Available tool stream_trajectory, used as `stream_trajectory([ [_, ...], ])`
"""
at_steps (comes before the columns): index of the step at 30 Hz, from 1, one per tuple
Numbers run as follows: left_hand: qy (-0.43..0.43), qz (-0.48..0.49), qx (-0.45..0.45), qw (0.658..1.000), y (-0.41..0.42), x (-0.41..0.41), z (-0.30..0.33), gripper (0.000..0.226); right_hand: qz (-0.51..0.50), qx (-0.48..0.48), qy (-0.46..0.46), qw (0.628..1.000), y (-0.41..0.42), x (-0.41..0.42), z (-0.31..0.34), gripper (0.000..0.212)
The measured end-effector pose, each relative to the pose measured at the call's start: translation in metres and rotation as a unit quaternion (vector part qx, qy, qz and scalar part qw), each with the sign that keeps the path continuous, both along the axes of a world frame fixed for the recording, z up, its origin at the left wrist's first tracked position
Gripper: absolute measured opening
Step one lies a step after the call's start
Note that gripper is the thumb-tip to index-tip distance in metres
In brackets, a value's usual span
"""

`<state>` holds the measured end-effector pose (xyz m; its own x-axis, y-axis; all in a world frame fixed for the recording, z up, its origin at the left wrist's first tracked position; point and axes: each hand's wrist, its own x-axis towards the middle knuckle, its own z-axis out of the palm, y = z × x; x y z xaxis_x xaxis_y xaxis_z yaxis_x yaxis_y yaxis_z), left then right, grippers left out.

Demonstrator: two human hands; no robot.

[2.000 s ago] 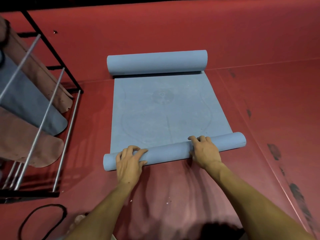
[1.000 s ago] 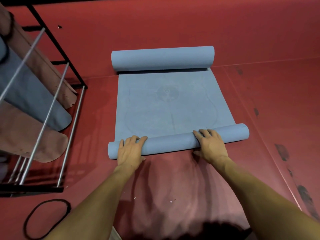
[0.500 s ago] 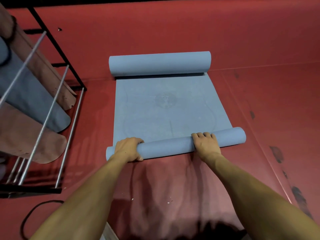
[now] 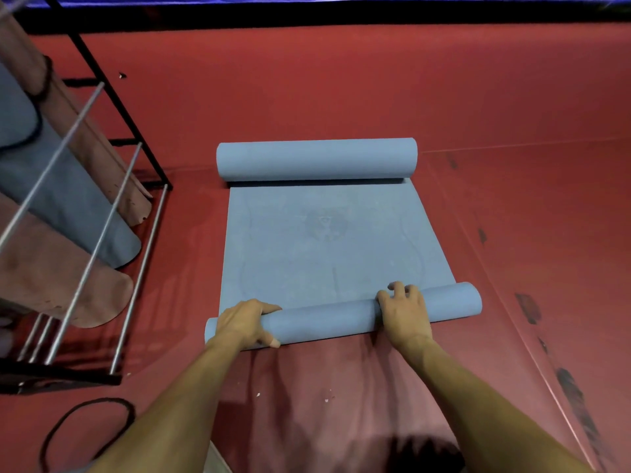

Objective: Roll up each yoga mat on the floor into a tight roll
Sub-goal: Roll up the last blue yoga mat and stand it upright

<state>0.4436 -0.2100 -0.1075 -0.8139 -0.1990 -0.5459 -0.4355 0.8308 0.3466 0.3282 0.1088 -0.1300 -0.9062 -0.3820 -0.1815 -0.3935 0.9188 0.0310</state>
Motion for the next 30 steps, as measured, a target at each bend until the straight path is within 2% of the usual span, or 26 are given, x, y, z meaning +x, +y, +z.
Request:
stream_trajectory([
  [5,0.087,-0.035,-0.064,0.994,-0.003,-0.009,-0.005,0.085,0.026,0.015,-0.030,0.999,0.004,-0.018,0.004,0.044],
  [7,0.106,-0.047,-0.054,0.992,-0.003,-0.010,-0.006,0.075,0.034,0.012,-0.033,0.999,0.002,-0.023,0.004,0.044],
  [11,0.108,-0.033,-0.043,0.993,-0.003,-0.017,-0.004,0.058,0.024,0.010,-0.050,0.998,-0.006,-0.030,0.008,0.038],
  [14,0.096,-0.045,-0.063,0.992,-0.001,-0.022,0.001,0.058,0.026,-0.002,-0.078,0.997,-0.007,-0.036,0.009,0.033],
  [17,0.108,-0.075,-0.099,0.986,-0.001,-0.018,-0.002,0.060,0.020,-0.020,-0.074,0.997,-0.007,-0.040,0.011,0.041],
  [19,0.128,-0.064,-0.096,0.985,-0.001,-0.014,-0.003,0.059,0.030,0.000,-0.053,0.998,-0.006,-0.042,0.011,0.046],
  [23,0.163,-0.027,-0.077,0.983,0.003,-0.014,-0.003,0.044,0.024,-0.020,-0.067,0.997,-0.008,-0.045,0.010,0.049],
  [27,0.164,-0.025,-0.119,0.979,0.005,-0.023,0.000,0.039,0.006,-0.021,-0.062,0.998,-0.017,-0.045,0.015,0.035],
  [30,0.152,-0.018,-0.128,0.980,0.006,-0.028,-0.003,0.039,0.013,-0.015,-0.069,0.997,-0.018,-0.048,0.016,0.032],
])
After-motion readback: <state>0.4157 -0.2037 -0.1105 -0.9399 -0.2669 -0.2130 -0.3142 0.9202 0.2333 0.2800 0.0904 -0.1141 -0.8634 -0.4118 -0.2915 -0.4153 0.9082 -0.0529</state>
